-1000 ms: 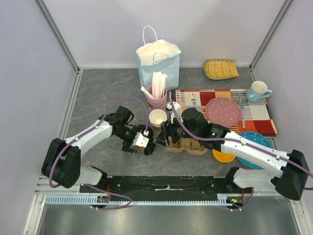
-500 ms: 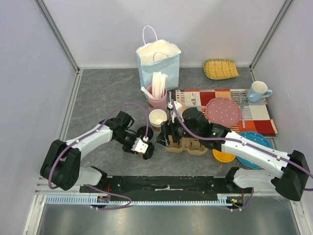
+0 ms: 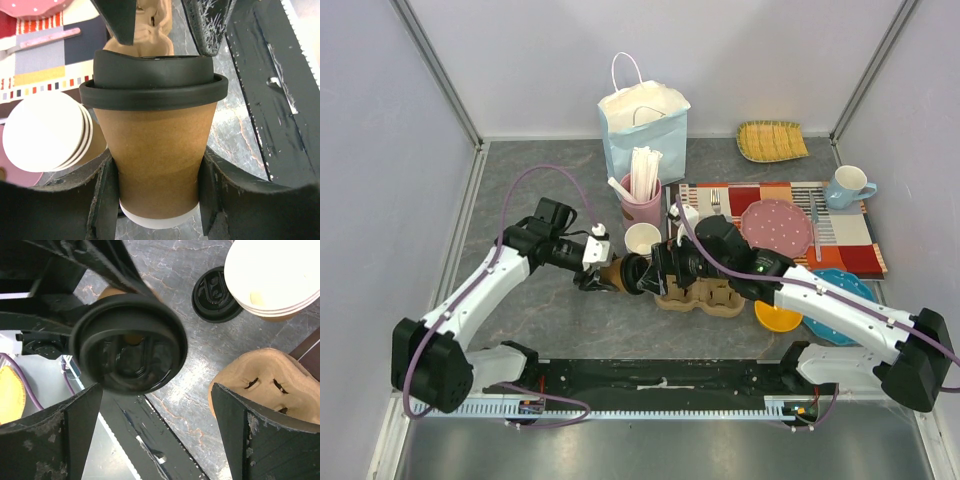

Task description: Pack the takeout coffee

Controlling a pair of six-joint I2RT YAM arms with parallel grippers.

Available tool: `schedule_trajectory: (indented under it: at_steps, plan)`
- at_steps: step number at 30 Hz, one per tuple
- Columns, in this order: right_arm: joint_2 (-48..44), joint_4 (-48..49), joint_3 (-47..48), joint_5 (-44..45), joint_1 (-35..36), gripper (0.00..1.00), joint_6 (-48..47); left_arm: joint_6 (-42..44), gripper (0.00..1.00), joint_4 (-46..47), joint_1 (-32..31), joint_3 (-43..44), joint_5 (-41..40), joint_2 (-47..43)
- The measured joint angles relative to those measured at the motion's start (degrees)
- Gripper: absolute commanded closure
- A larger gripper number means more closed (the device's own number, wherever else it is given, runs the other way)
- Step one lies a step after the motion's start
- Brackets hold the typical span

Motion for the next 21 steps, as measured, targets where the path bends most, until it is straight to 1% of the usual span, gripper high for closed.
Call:
schedule_trajectory:
  at_steps: [4, 8, 10, 11, 12, 15, 16, 17, 18, 19, 21]
  plan:
    - [-0.13, -3.3, 3.98, -0.04, -0.31, 0.02, 0.92, -10.6, 0.53, 5.33, 0.39, -1.7, 4.76, -4.68]
    - [-0.15, -4.85, 9.92, 1.88, -0.31, 0.02, 1.01, -17.07, 0.53, 10.82, 0.37, -4.22, 8.96, -7.23]
    - [-0.31, -4.96, 11.96, 2.71, -0.31, 0.08, 0.74, -18.64, 0.53, 12.17, 0.28, -5.22, 10.08, -7.98]
    - [-0.37, -4.98, 12.55, 2.71, -0.31, 0.16, 0.52, -19.04, 0.53, 12.5, 0.28, -5.42, 10.51, -8.15]
    - [-0.37, -5.14, 13.16, 2.69, -0.31, 0.19, 0.26, -19.43, 0.53, 12.81, 0.28, -5.6, 11.06, -8.33]
    - [-0.11, -7.26, 15.67, 1.16, -0.37, 0.21, -2.69, -20.39, 0.52, 13.73, 0.28, -5.75, 12.68, -8.76]
    - [0.2, -8.92, 17.29, 0.11, -0.37, 0.24, -4.72, -20.65, 0.52, 13.84, 0.28, -5.75, 13.51, -8.94]
    - [0.44, -10.34, 19.1, -0.9, -0.37, 0.34, -7.06, -20.83, 0.52, 13.81, 0.28, -5.75, 14.51, -9.09]
    - [0.52, -11.63, 20.7, -1.77, -0.39, 0.4, -8.98, -20.92, 0.52, 13.75, 0.28, -5.75, 15.87, -9.25]
    - [0.5, -13.31, 22.62, -2.78, -0.44, 0.44, -11.91, -21.05, 0.52, 13.68, 0.2, -5.75, 16.9, -9.42]
    - [0.15, -15.65, 25.88, -5.01, -0.68, 0.46, -16.74, -21.29, 0.52, 13.64, -0.22, -5.75, 18.88, -10.19]
